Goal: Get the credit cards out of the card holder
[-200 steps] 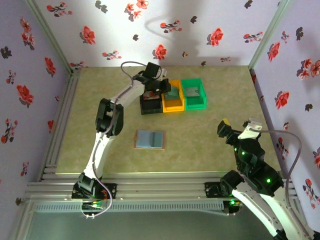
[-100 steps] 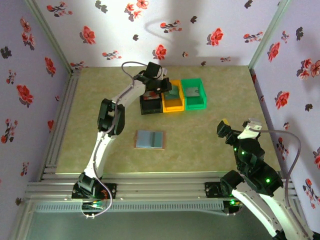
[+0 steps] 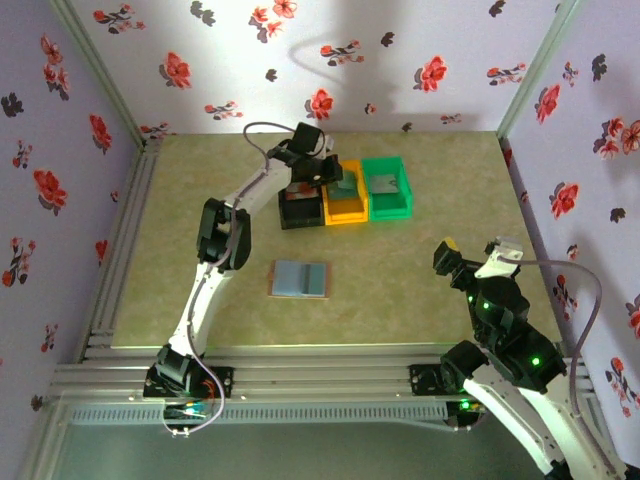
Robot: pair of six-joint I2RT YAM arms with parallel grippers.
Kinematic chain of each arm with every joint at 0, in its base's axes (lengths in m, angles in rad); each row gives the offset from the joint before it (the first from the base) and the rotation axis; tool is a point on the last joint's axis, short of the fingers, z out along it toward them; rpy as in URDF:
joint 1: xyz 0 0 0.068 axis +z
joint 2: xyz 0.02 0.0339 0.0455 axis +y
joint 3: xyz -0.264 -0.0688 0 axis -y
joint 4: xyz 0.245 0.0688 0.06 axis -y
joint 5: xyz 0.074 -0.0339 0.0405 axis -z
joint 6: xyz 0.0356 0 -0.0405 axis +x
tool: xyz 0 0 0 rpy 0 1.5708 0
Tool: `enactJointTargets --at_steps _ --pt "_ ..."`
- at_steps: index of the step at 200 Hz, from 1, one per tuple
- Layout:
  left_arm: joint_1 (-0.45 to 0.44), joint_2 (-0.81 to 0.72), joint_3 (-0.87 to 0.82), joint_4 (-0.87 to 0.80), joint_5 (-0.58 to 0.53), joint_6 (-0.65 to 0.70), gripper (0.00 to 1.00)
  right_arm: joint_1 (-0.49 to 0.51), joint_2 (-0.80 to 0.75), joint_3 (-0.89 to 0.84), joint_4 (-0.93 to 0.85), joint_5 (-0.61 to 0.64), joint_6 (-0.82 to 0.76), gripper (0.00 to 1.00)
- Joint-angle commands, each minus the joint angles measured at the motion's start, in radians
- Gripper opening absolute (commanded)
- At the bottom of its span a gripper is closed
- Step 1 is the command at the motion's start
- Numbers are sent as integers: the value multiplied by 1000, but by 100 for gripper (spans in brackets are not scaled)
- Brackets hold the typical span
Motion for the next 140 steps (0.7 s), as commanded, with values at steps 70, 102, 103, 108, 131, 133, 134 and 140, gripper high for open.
enactJointTargets --at_steps 70,102,103,108,131,133,134,140 --pt "22 91 74 -166 -52 8 0 -13 -13 -12 29 -11 -15 99" --pt "25 102 86 -192 -54 17 0 -16 -13 -12 29 -14 -16 99" --pt "25 102 86 -192 -54 18 0 -16 -13 -12 29 -14 -15 99" --pt "25 102 85 -194 -55 19 0 -16 -13 -12 31 -14 -15 99" --pt "26 102 89 -197 -60 19 3 -19 -13 -13 31 -15 -16 99" --pt "25 102 91 -198 -60 19 3 -19 -13 -13 31 -15 -16 99" --pt "26 102 91 -198 -60 20 3 -19 -13 -13 31 -15 -17 99" --pt "27 102 92 -199 -61 20 4 -19 -13 -13 31 -17 -16 99"
